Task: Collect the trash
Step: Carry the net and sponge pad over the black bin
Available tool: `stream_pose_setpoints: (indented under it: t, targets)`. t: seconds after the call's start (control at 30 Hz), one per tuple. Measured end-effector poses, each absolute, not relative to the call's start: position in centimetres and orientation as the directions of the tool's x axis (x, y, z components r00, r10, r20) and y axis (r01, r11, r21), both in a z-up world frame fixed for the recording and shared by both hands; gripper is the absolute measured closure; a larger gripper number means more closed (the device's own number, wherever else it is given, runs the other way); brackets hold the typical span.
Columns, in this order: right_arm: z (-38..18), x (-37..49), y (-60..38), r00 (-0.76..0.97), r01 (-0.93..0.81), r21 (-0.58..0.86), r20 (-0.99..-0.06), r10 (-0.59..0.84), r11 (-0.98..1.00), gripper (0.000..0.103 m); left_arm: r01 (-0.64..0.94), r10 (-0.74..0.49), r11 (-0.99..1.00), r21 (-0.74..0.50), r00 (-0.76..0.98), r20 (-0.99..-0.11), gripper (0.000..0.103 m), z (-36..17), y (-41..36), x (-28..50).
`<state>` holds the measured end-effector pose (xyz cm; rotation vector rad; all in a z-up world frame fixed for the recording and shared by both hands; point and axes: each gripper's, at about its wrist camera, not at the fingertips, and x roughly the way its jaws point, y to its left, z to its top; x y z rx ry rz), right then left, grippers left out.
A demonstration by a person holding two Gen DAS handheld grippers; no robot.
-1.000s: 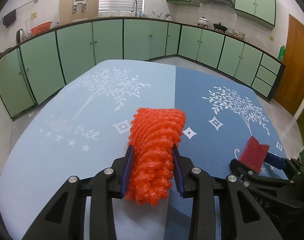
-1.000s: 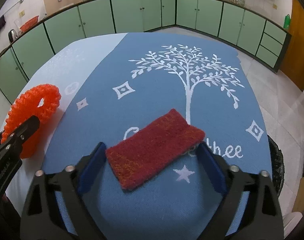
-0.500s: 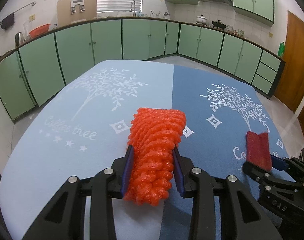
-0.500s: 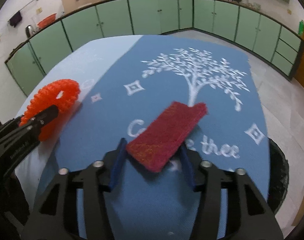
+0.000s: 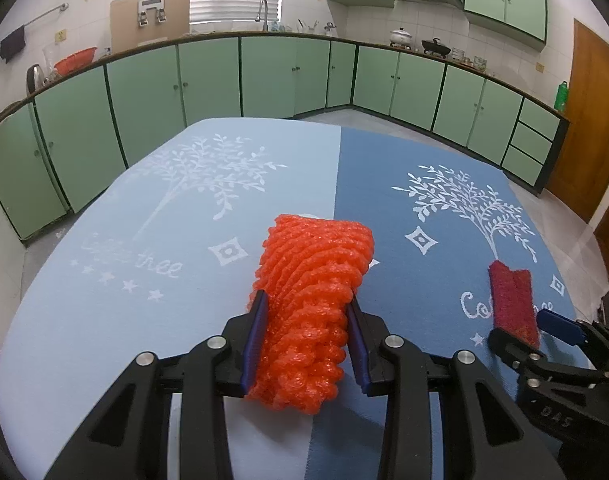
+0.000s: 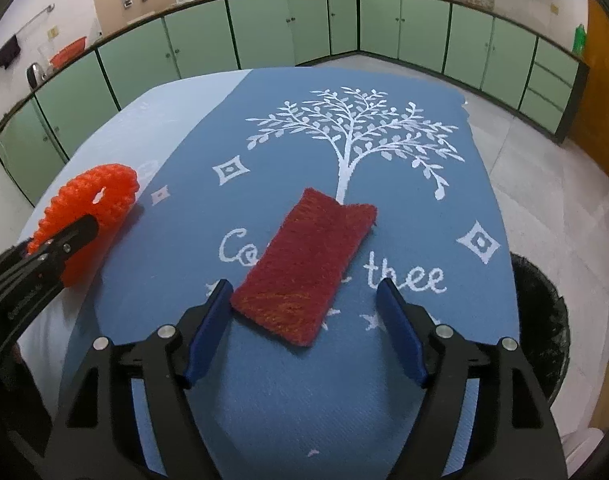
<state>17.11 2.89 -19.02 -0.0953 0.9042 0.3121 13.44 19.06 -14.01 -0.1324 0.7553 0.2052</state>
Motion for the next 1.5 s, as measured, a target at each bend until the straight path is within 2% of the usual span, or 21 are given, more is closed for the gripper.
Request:
stream_pose_setpoints:
  t: [0.07, 0.2, 0.73, 1.5]
  targets:
    - [-19.0, 17.3, 2.9, 0.566, -0.325, 0.081, -0.781, 0.263, 0.942, 0.048, -0.230, 0.135, 0.972, -0.046, 0.709, -0.692, 0.066, -14.0, 19.1, 13.4]
    - [-18.9, 17.1, 2.6, 0.565, -0.338, 0.095, -0.775, 0.283, 0.936, 0.050, -0.230, 0.134, 0.972, -0.046, 0.709, -0.692, 0.066, -14.1, 19.1, 13.5]
    - [-15.0, 15.3, -0.4, 0.617, -0.399, 0.085, -0.711, 0.336, 0.913, 0.051, -0.166, 0.067, 0.983, -0.078, 0.722, -0.689, 0.066, -12.7, 16.3, 13.0]
    - [-9.9, 13.8, -9.2, 0.729, -0.291, 0.093, -0.623, 0.284, 0.952, 0.050, 0.004, -0.058, 0.996, -0.088, 0.780, -0.623, 0.066, -8.0, 7.4, 13.1]
